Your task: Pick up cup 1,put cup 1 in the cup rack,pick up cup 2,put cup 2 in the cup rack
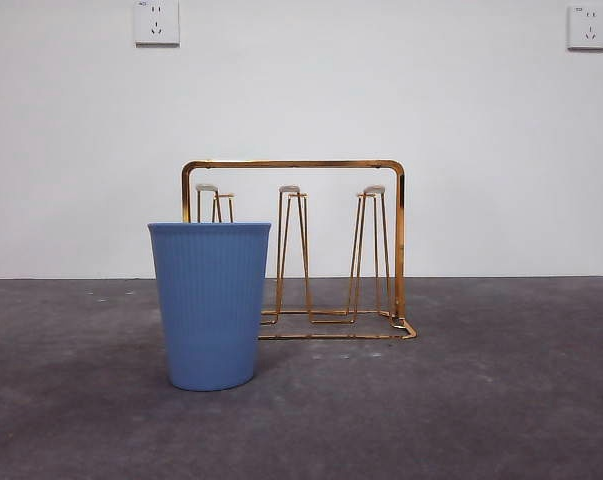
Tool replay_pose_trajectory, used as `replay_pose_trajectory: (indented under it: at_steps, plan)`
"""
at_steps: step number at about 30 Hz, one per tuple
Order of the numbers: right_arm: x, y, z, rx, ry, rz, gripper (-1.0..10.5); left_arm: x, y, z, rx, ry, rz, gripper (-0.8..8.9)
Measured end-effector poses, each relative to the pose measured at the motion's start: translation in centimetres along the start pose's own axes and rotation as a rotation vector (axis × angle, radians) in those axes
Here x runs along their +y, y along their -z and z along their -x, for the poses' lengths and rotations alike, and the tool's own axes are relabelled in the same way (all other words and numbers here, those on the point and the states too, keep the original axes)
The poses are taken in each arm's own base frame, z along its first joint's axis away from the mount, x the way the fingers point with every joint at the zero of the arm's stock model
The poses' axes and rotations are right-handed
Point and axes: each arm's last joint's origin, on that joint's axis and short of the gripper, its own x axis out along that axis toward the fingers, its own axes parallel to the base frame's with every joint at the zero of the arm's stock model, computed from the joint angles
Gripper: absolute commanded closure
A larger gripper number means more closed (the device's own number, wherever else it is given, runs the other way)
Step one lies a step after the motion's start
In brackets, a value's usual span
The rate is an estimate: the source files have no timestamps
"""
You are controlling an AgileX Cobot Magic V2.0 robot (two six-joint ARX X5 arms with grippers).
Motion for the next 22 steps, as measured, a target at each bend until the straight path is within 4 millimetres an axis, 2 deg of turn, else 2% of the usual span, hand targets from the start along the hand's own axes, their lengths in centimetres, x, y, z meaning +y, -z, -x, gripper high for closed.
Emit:
replay_pose_trajectory:
  at_steps: [9, 22]
  plan:
    - [-0.05, -0.72, 0.23, -0.069, 0.031, 0.005, 9.6, -0.01, -0.32, 0.0, -0.057, 0.011, -0.011, 3.47]
    - [-0.12, -0.69, 0.3, -0.058, 0.038, 0.005, 9.6, 0.08, -0.65, 0.05, -0.083, 0.007, -0.019, 3.47]
